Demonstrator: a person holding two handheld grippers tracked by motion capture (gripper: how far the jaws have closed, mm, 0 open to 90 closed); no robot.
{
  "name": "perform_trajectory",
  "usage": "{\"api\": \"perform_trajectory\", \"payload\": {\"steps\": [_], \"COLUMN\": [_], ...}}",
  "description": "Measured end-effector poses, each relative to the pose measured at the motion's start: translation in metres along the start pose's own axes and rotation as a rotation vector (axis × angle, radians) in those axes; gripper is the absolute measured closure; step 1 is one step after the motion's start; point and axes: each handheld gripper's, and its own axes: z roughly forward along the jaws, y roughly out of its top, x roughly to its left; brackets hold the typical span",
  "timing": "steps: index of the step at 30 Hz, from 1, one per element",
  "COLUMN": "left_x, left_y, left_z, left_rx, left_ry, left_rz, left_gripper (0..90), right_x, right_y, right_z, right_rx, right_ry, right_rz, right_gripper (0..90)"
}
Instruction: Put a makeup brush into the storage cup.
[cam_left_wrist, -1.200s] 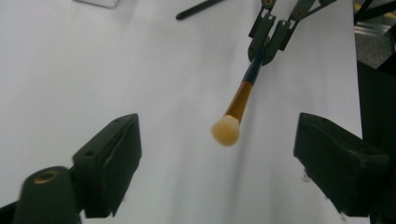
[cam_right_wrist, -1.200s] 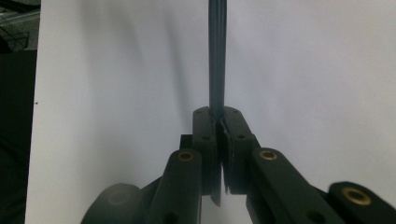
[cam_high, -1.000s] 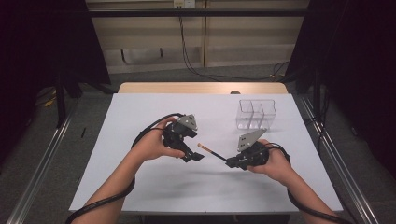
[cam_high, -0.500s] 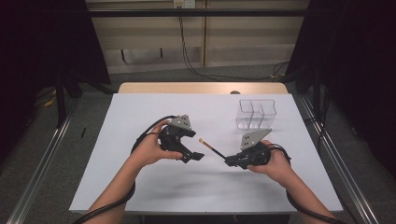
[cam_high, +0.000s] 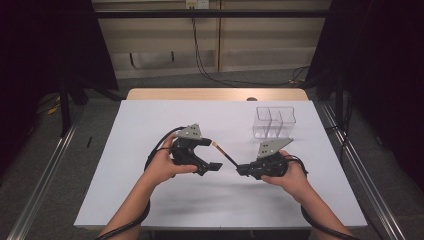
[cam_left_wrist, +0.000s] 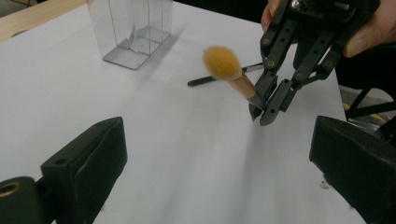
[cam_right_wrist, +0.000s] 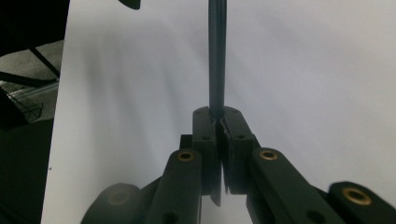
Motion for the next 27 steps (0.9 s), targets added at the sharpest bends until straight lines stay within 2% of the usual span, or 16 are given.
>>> {"api": "perform_trajectory", "payload": {"steps": [6, 9, 17, 20, 23, 27], "left_x": [-0.001, -0.001, -0.003, -0.002, -0.002, -0.003], "left_y": [-0.003, -0.004, -0.008, -0.011, -0.013, -0.013], "left_z": [0.002, 0.003, 0.006, 0.006, 0.007, 0.01], "left_rx": [-0.038, -0.075, -0.132, -0.165, -0.171, -0.183], "left_ry": [0.01, -0.005, -0.013, -0.025, -0.032, -0.034], "left_rz": [-0.013, -0.027, -0.061, -0.09, -0.093, -0.12], "left_gripper": [4.0, 3.8, 2.7, 1.9, 0.0, 0.0], "right_x": [0.002, 0.003, 0.007, 0.009, 0.01, 0.012], "right_y": [-0.001, 0.0, 0.002, 0.004, 0.006, 0.009], "right_z": [0.003, 0.006, 0.012, 0.014, 0.016, 0.019], "right_rx": [-0.045, -0.074, -0.123, -0.131, -0.151, -0.18], "right_ry": [-0.014, -0.023, -0.031, -0.037, -0.04, -0.043], "right_rz": [0.021, 0.032, 0.049, 0.043, 0.051, 0.059], "right_gripper": [85.5, 85.5, 85.5, 85.5, 85.5, 85.5]}}
